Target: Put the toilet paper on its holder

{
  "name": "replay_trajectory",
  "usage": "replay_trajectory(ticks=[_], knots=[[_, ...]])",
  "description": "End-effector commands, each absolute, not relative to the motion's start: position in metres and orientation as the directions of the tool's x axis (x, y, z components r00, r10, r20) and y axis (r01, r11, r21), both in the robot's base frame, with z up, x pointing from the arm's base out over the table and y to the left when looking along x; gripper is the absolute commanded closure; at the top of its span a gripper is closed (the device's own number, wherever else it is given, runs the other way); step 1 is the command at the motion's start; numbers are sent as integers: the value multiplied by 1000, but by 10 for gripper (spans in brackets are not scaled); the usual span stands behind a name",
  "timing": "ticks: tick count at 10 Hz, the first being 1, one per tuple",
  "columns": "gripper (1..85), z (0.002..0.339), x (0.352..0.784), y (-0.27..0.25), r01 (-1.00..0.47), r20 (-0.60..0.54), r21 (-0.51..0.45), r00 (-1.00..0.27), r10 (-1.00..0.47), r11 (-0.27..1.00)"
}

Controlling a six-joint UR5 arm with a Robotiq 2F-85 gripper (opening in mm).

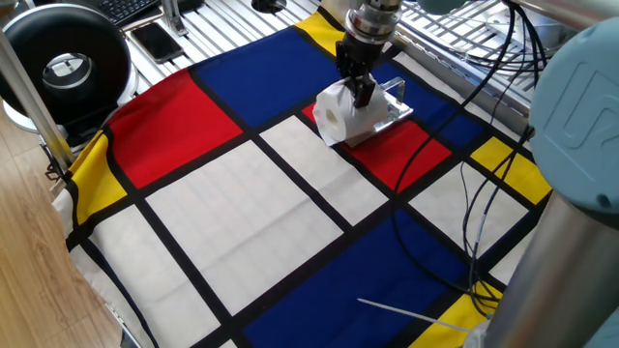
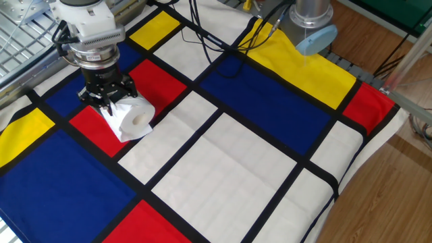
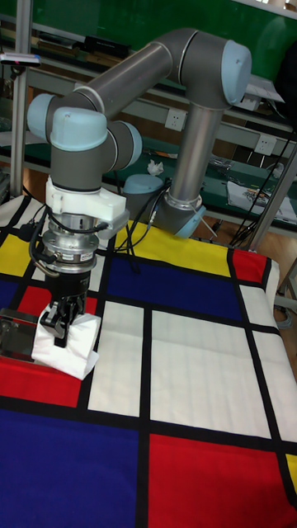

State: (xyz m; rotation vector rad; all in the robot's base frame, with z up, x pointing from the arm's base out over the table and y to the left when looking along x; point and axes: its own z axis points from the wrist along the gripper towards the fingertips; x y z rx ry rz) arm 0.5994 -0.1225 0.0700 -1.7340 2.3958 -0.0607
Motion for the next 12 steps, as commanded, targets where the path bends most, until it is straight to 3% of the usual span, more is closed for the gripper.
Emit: replay_trajectory(ticks=[1,8,12], knots=[[843,69,597,-130,-936,-128,-145,-303,-944,320],[843,69,586,-179,-961,-78,-142,-227,-971,236],[843,68,584,-178,-957,-92,-136,-245,-965,256]])
